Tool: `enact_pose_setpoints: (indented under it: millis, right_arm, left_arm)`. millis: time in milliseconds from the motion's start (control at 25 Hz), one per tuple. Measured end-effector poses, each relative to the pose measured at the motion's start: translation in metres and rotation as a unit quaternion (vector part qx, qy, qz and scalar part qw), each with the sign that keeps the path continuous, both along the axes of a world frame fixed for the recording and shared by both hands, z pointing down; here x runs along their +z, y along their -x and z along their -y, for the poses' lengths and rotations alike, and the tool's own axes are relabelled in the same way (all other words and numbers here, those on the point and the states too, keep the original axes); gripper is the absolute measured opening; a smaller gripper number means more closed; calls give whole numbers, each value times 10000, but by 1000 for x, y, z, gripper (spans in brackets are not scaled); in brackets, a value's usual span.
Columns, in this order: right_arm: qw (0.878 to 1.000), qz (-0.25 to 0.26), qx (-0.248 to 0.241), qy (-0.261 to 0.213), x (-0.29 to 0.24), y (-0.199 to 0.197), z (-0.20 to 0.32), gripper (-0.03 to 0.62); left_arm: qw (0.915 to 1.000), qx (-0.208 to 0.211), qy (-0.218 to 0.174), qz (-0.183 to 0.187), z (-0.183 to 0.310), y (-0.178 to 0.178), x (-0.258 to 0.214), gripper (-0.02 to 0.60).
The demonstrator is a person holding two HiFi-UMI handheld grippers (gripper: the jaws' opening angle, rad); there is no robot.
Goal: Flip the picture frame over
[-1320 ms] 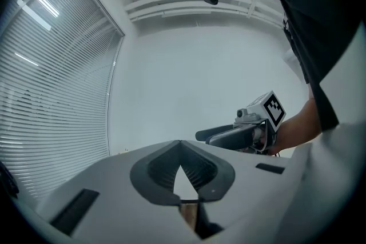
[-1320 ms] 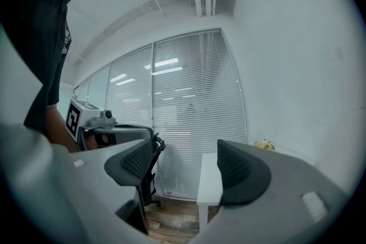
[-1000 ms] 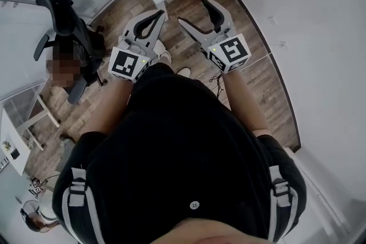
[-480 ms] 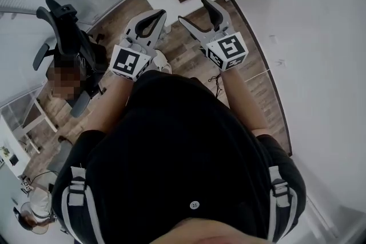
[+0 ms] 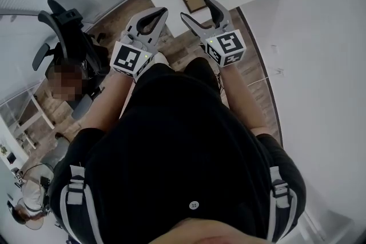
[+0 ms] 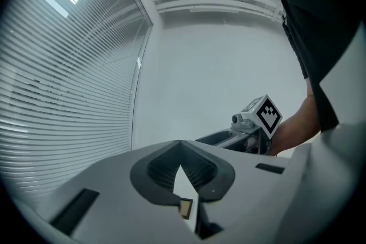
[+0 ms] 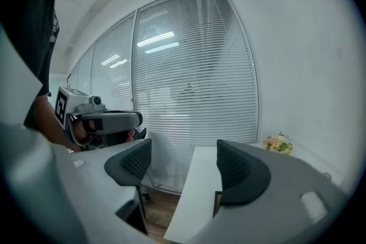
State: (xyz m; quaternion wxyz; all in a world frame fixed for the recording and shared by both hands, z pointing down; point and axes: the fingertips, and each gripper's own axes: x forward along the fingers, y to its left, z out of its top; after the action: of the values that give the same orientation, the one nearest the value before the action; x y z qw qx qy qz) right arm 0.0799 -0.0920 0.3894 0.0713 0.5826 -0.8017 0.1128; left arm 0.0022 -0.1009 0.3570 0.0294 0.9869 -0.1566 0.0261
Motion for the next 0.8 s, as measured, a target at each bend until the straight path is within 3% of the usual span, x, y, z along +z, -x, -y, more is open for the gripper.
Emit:
enact_pose_setpoints:
  millis: [360, 800]
  right_arm:
    - [9988, -132, -348, 313, 31, -17, 59, 367]
    - [9956, -193, -485, 782, 90, -56, 114, 360]
  left_arm:
    - [9974, -699, 144, 71, 42, -5, 20, 5]
    - [9891, -1459, 147, 160, 75, -38, 47, 5]
